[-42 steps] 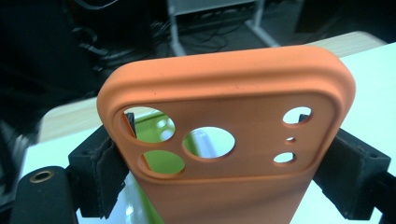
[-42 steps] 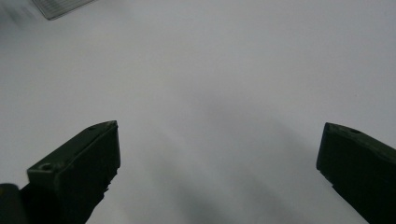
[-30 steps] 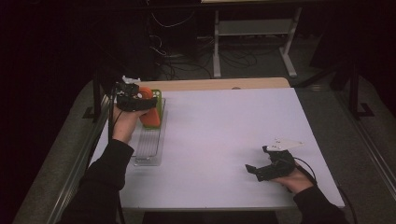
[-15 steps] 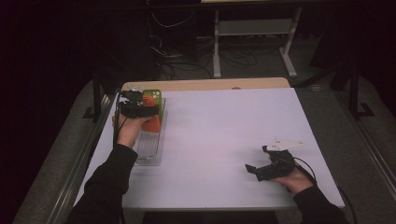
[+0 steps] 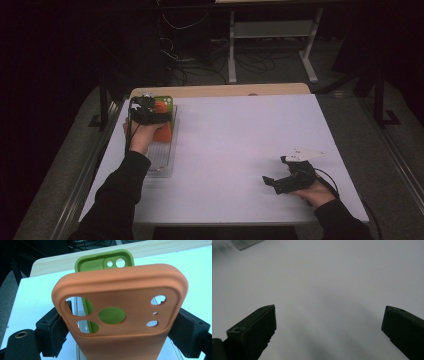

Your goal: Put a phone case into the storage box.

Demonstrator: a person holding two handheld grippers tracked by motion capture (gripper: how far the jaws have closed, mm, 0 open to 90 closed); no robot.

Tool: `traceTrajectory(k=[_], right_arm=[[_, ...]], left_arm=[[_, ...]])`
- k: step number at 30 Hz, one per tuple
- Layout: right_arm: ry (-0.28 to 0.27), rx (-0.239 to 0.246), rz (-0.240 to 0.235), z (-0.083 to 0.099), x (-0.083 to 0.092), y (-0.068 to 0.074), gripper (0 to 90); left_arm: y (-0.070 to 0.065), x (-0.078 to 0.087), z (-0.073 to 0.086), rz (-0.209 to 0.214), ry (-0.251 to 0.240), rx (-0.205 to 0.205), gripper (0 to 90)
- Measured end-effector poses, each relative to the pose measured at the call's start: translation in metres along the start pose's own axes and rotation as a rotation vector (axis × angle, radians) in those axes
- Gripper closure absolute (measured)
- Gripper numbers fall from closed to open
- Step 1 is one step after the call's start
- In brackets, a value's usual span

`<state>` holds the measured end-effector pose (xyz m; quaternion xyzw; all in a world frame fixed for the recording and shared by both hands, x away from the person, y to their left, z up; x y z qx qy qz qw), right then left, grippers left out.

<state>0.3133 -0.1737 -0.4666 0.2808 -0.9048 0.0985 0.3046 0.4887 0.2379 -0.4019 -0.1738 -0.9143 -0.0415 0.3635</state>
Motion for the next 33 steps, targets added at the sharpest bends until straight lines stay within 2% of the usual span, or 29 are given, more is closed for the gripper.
traceTrajectory(k=[2,4,9,13,18,21,25,29,30,31,32,33], right_arm=[[0.002,0.001,-0.001,0.000,0.000,0.000,0.0],[0.003,0.002,-0.001,0.000,0.000,0.000,0.0],[0.004,0.001,-0.003,0.000,0.000,0.000,0.0],[0.006,0.001,-0.004,0.001,0.000,0.001,0.0],[0.010,0.003,-0.005,0.001,-0.001,0.001,0.0],[0.010,0.001,-0.006,0.001,-0.001,0.001,0.0],[0.011,0.003,-0.010,0.001,-0.001,0.001,0.0],[0.016,-0.005,-0.012,0.001,-0.001,0.002,0.0],[0.017,-0.004,-0.013,0.001,-0.001,0.002,0.0],[0.017,-0.003,-0.013,0.002,-0.001,0.002,0.0],[0.018,-0.003,-0.014,0.002,-0.001,0.002,0.0],[0.018,-0.002,-0.014,0.002,-0.001,0.002,0.0]], left_arm=[[0.000,-0.003,-0.001,0.000,-0.010,0.012,12.6],[0.001,-0.007,-0.002,-0.002,-0.010,-0.002,12.5],[0.004,-0.018,-0.006,-0.020,-0.012,0.004,12.2],[0.008,-0.026,-0.006,-0.016,-0.017,0.010,12.0],[0.009,-0.033,-0.006,-0.005,0.000,0.008,11.6],[0.010,-0.033,-0.009,0.007,-0.017,0.010,9.9],[0.010,-0.031,-0.013,0.026,-0.029,0.011,2.7],[0.009,-0.026,-0.015,0.044,-0.050,0.012,2.4],[0.010,-0.024,-0.015,0.049,-0.041,0.000,2.3],[0.008,-0.022,-0.015,0.057,-0.046,0.009,2.3],[0.008,-0.020,-0.016,0.069,-0.052,-0.001,2.3],[0.008,-0.016,-0.016,0.092,-0.052,0.001,2.3]])
Point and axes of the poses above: each handheld gripper's, and its own axes: x roughly backward along the jaws, z roughly out of its underside, y roughly to its left, the point moved 5 cm from there along -x, roughly forward along the jaws, and after that the axes turned 12 degrees about z, right-handed, at the moved point
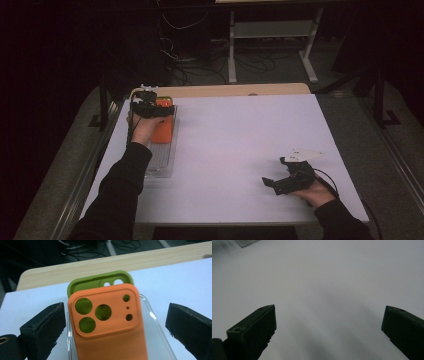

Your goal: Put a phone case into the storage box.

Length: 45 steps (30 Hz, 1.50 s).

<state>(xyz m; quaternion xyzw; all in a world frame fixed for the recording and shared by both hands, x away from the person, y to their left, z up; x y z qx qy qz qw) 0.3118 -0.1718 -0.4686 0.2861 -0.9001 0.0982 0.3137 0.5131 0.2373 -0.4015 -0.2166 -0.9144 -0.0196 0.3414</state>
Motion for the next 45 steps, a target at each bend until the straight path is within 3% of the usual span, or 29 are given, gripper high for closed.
traceTrajectory(k=[9,14,20,32,34,36,45], right_arm=[[-0.004,0.005,-0.003,0.000,0.000,0.001,0.0],[0.004,0.005,-0.004,0.000,0.000,0.002,0.0],[0.003,0.010,-0.003,-0.001,0.000,0.003,0.0],[0.000,0.028,-0.018,-0.004,0.003,0.005,0.0],[-0.001,0.033,-0.017,-0.005,0.003,0.005,0.0],[-0.004,0.033,-0.017,-0.006,0.004,0.005,0.0],[-0.032,0.038,-0.013,-0.015,0.011,0.006,0.0]], left_arm=[[-0.013,0.026,0.003,0.190,0.005,-0.081,1.5],[-0.021,0.041,0.004,0.260,-0.012,-0.128,1.5],[-0.035,0.055,0.005,0.350,-0.040,-0.145,1.5],[-0.055,0.074,0.023,0.431,-0.029,-0.226,1.5],[-0.060,0.076,0.027,0.445,-0.032,-0.223,1.5],[-0.063,0.079,0.032,0.456,-0.024,-0.249,1.5],[-0.077,0.087,0.055,0.510,-0.026,-0.273,1.5]])
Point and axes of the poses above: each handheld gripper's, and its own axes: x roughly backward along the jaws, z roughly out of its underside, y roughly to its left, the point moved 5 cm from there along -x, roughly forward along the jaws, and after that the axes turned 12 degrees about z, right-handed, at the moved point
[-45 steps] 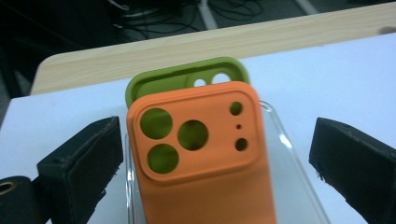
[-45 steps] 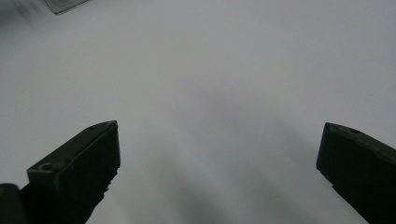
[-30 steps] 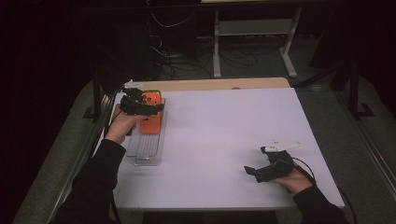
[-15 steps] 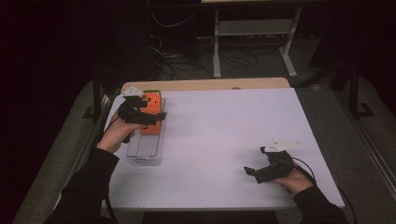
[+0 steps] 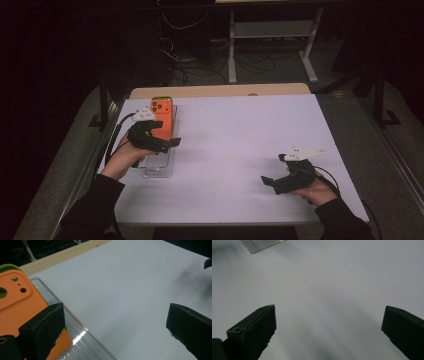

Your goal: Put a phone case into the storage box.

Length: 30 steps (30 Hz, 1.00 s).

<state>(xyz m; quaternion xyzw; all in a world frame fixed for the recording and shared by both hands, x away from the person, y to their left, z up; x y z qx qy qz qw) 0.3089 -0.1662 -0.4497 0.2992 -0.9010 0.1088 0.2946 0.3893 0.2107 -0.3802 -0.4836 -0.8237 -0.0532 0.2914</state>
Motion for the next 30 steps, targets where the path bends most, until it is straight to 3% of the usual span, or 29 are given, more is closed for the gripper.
traceTrajectory(k=[13,30], right_arm=[[-0.016,0.004,0.002,-0.007,0.004,-0.002,0.0],[-0.028,0.024,0.007,-0.017,0.008,-0.002,0.0]], left_arm=[[-0.020,-0.001,0.030,0.034,0.026,-0.060,1.5],[-0.033,0.005,0.056,0.048,0.010,-0.081,1.5]])
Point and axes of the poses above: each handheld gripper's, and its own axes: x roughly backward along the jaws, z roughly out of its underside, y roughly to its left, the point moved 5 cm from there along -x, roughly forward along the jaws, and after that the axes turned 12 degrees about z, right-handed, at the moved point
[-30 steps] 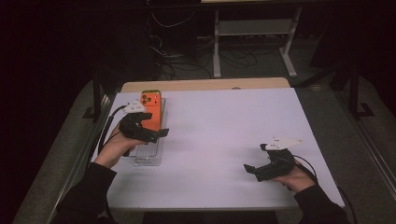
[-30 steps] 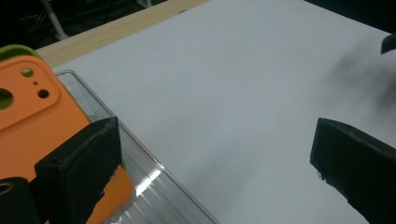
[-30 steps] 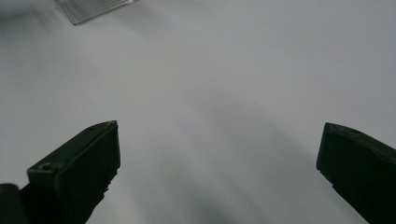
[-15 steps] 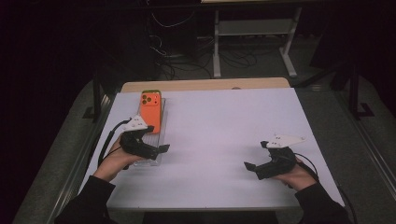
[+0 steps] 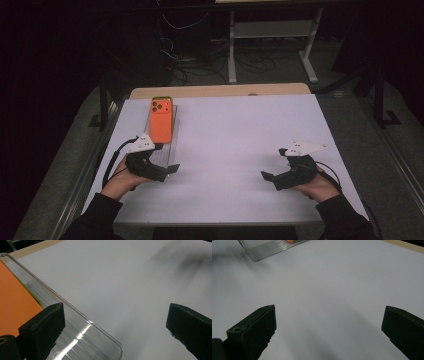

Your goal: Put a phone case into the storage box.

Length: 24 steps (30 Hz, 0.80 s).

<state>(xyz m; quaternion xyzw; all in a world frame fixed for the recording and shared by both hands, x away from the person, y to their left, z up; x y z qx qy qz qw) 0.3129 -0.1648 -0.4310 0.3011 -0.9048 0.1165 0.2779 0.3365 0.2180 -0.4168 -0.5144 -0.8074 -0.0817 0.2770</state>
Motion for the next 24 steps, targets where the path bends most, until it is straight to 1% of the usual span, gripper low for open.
traceTrajectory(k=[2,3,4,6,7,8,12,13,17,19,20,24], right_arm=[[-0.007,0.004,-0.002,-0.001,0.000,0.000,0.0],[-0.005,0.000,-0.003,-0.001,0.000,0.001,0.0],[-0.003,-0.001,-0.004,-0.002,0.000,0.002,0.0],[-0.006,0.012,-0.007,-0.002,-0.001,0.002,0.0],[-0.006,0.013,-0.008,-0.002,0.000,0.003,0.0],[-0.008,0.011,-0.009,-0.003,0.000,0.003,0.0],[-0.013,0.013,-0.012,-0.004,0.000,0.004,0.0],[-0.012,0.013,-0.012,-0.004,0.000,0.004,0.0],[-0.014,0.016,-0.011,-0.004,0.000,0.003,0.0],[-0.012,0.014,-0.010,-0.004,0.000,0.003,0.0],[-0.011,0.010,-0.008,-0.004,0.001,0.003,0.0],[-0.012,0.011,-0.008,-0.004,0.001,0.003,0.0]], left_arm=[[0.000,0.000,0.002,-0.001,0.000,-0.007,1.5],[0.000,0.000,0.004,-0.002,-0.004,-0.003,1.5],[0.000,0.001,0.005,0.000,-0.013,0.011,1.5],[0.001,0.002,0.008,-0.001,-0.005,0.001,1.5],[0.000,0.002,0.008,0.002,-0.014,0.000,1.5],[0.000,0.002,0.009,0.004,-0.019,0.008,1.5],[0.000,0.002,0.014,0.007,-0.015,0.009,1.5],[-0.001,0.001,0.014,0.011,-0.020,0.022,1.5],[-0.001,0.001,0.015,0.015,-0.016,0.008,1.5],[-0.001,0.002,0.015,0.018,-0.017,0.022,1.5],[-0.001,0.002,0.014,0.020,-0.024,0.020,1.5],[0.000,0.002,0.014,0.018,-0.020,0.016,1.5]])
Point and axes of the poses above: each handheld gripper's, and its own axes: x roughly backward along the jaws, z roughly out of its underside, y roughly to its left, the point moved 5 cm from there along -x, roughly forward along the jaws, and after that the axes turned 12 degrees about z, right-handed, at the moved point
